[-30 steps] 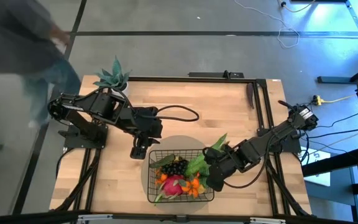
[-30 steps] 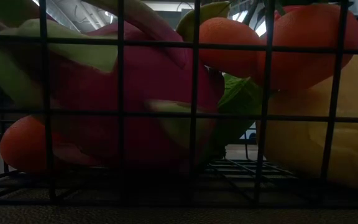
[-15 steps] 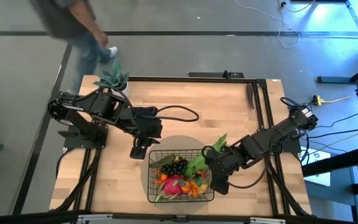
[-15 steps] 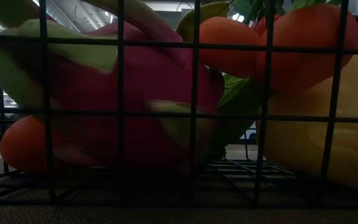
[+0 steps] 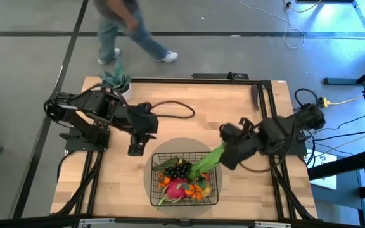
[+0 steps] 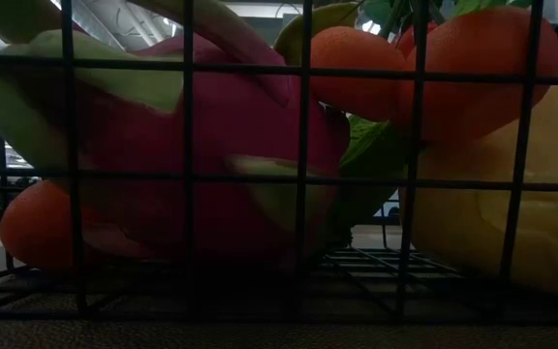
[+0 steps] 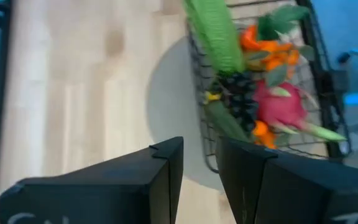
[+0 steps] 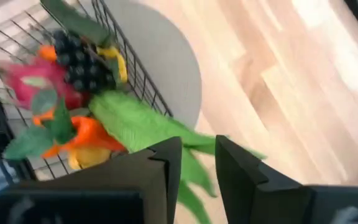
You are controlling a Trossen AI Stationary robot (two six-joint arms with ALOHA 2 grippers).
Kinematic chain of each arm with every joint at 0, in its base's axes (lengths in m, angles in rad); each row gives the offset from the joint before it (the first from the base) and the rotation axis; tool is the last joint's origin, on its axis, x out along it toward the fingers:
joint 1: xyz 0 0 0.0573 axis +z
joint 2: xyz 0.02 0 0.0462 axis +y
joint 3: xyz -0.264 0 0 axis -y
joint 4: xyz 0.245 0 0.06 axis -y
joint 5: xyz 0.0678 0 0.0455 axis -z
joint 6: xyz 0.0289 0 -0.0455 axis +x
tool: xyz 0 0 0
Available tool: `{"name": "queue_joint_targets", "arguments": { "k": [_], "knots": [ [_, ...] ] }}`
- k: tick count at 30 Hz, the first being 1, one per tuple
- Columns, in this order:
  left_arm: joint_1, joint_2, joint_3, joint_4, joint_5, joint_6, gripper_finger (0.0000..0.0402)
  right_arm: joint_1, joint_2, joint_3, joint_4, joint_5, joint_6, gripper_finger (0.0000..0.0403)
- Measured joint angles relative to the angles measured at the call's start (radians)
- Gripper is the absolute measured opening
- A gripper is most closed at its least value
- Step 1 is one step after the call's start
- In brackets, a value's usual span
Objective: Build produce basket
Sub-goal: Put the eggplant into the black mesh basket
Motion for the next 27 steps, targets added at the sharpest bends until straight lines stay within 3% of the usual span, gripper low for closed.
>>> {"name": "queue_joint_targets", "arguments": {
  "k": [2,8,13,20,27],
  "knots": [
    [0.013,-0.013,0.001,-0.002,-0.038,-0.001,0.0084,-0.030,-0.033,-0.004,0.011,0.005,-0.017,0.0087],
    [0.056,-0.065,0.001,-0.019,-0.098,-0.027,0.0084,-0.142,-0.156,-0.040,-0.010,0.156,0.000,0.0087],
    [0.127,-0.068,0.000,-0.017,-0.114,-0.029,0.0084,-0.301,-0.290,-0.171,-0.006,0.239,0.063,0.0087],
    [0.237,-0.060,0.000,-0.022,-0.110,-0.019,0.0084,-0.582,-0.444,-0.471,-0.004,0.143,0.098,0.0087],
    [0.355,-0.059,0.000,-0.006,-0.106,-0.019,0.0084,-0.858,-0.470,-0.689,0.031,0.097,0.048,0.0087]
  ]
}}
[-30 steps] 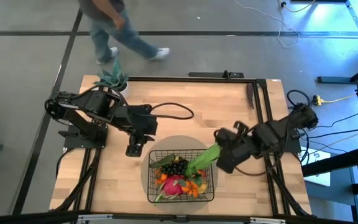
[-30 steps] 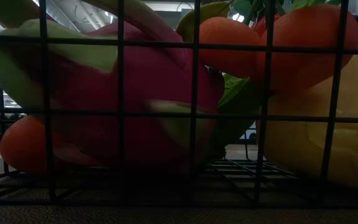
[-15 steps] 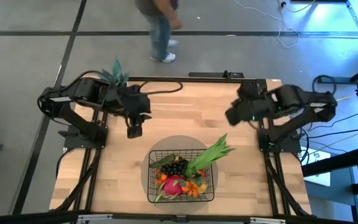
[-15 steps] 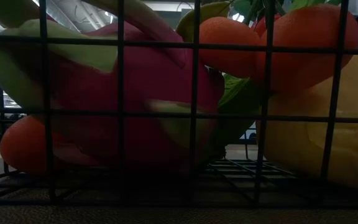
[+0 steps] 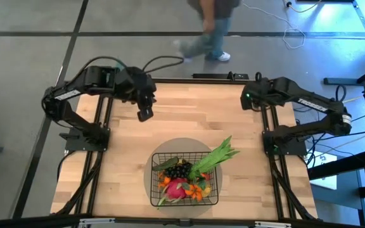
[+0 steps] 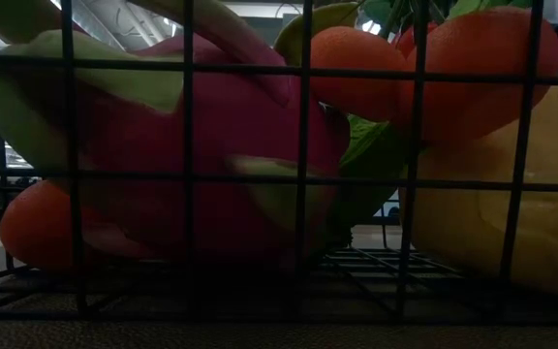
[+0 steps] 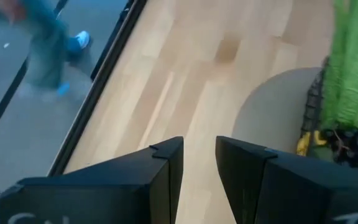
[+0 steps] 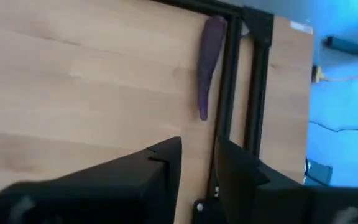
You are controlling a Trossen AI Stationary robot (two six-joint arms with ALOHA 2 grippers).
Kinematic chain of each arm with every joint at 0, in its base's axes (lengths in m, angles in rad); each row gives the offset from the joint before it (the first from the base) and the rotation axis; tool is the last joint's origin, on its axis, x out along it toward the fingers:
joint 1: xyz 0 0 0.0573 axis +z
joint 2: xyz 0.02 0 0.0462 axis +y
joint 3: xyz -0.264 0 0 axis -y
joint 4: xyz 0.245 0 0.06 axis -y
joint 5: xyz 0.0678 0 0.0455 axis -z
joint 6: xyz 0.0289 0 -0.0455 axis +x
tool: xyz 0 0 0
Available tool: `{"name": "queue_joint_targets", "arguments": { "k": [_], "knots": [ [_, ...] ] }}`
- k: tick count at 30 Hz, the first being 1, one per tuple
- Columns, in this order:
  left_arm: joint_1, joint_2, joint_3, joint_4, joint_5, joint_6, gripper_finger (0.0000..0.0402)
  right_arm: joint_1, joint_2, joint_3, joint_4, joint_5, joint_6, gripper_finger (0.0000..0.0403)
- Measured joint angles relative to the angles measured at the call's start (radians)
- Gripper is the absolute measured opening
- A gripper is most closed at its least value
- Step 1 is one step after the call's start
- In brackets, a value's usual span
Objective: Build produce basket
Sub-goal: Put the eggplant into the black mesh basket
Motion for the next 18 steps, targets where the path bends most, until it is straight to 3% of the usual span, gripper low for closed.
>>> {"name": "queue_joint_targets", "arguments": {
  "k": [10,18],
  "knots": [
    [0.100,0.000,0.000,0.010,0.002,0.000,0.0084,-0.313,0.013,-0.230,0.352,-0.149,-0.246,0.0087],
    [0.129,0.000,0.000,0.024,0.002,0.000,0.0084,-0.376,0.067,-0.280,0.434,-0.150,-0.295,0.0087]
  ]
}}
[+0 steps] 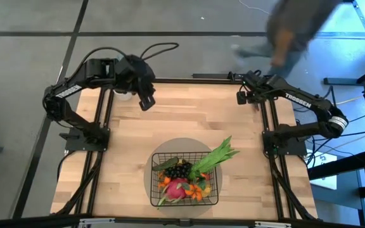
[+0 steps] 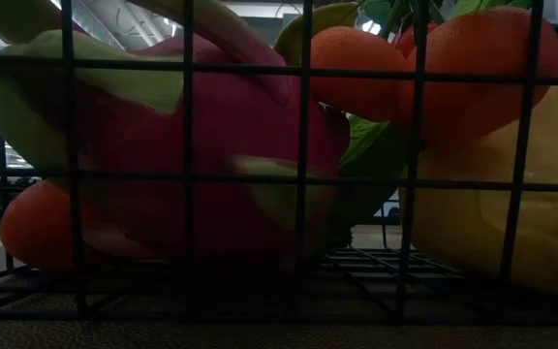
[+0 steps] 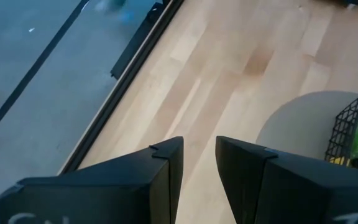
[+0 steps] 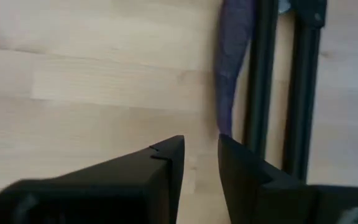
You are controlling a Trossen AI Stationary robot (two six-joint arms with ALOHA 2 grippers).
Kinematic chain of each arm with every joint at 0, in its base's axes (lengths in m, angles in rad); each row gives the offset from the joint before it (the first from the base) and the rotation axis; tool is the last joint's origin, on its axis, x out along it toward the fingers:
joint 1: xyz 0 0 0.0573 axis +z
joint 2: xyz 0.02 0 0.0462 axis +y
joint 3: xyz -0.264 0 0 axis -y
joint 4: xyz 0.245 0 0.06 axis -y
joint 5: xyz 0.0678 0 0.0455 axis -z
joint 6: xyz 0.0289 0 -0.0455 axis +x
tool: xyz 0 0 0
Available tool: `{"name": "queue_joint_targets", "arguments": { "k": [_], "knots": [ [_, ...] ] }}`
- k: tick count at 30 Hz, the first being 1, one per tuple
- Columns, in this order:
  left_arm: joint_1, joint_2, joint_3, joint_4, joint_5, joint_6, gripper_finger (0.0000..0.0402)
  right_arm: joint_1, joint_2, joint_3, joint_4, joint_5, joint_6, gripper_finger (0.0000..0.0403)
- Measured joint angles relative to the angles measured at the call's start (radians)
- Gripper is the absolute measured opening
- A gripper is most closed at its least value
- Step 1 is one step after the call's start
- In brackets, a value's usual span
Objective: Build produce basket
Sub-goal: Put the eggplant into the black mesh basket
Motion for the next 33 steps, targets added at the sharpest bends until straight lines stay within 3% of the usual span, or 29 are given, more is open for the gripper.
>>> {"name": "queue_joint_targets", "arguments": {
  "k": [6,10,24,33],
  "knots": [
    [0.023,0.000,0.000,0.000,0.000,-0.005,0.0084,-0.001,0.004,0.000,0.055,-0.065,-0.004,0.0087],
    [0.046,0.000,0.000,0.000,0.000,-0.001,0.0084,-0.001,0.010,0.000,0.062,-0.109,0.077,0.0087],
    [0.159,0.000,0.000,0.063,0.006,0.198,0.0084,-0.002,0.195,0.000,0.027,0.101,0.249,0.0087],
    [0.241,0.000,0.000,0.089,0.140,0.291,0.0084,-0.031,0.358,0.000,0.023,0.157,0.303,0.0087]
  ]
}}
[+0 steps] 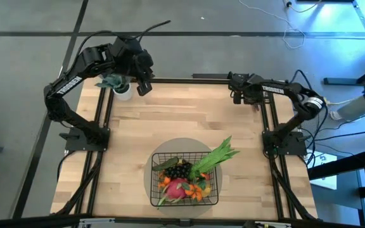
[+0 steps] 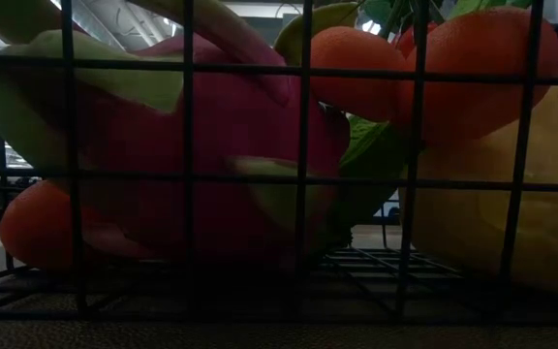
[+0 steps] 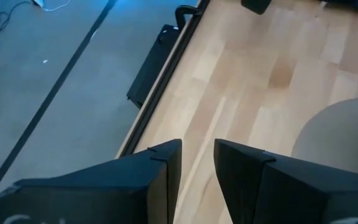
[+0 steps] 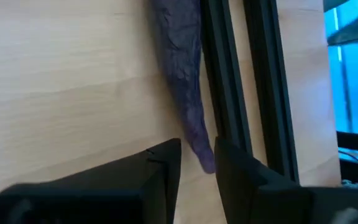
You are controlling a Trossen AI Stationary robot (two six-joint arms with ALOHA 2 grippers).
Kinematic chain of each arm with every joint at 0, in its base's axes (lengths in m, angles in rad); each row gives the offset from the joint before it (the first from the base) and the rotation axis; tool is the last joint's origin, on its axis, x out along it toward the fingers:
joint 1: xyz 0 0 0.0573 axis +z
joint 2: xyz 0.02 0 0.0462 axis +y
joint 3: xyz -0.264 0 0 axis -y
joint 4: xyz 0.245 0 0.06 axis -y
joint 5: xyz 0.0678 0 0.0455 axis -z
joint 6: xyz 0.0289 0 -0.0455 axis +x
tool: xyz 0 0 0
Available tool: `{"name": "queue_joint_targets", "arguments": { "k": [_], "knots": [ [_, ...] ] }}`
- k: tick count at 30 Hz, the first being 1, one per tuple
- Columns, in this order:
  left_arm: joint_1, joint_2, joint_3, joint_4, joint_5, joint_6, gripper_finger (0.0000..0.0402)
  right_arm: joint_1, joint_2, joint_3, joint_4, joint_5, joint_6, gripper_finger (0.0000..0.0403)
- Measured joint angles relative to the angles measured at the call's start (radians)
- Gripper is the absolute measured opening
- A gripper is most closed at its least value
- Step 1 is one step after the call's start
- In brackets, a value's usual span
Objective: Build produce basket
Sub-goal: Put the eggplant into the black mesh basket
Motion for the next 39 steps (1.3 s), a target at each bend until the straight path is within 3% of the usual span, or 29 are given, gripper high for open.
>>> {"name": "queue_joint_targets", "arguments": {
  "k": [13,20,34,39],
  "knots": [
    [0.054,0.000,0.000,0.000,0.018,0.025,0.0084,-0.078,0.104,0.000,0.002,0.013,-0.082,0.0087],
    [0.054,0.000,0.000,-0.001,0.018,0.025,0.0084,-0.104,0.104,0.000,0.006,-0.050,-0.198,0.0087],
    [0.054,0.000,0.000,-0.001,0.018,0.025,0.0084,-0.128,0.113,-0.003,0.063,-0.083,-0.146,0.0087],
    [0.054,0.000,0.000,0.000,0.018,0.025,0.0084,-0.138,0.133,-0.076,0.126,-0.108,-0.146,0.0087]
  ]
}}
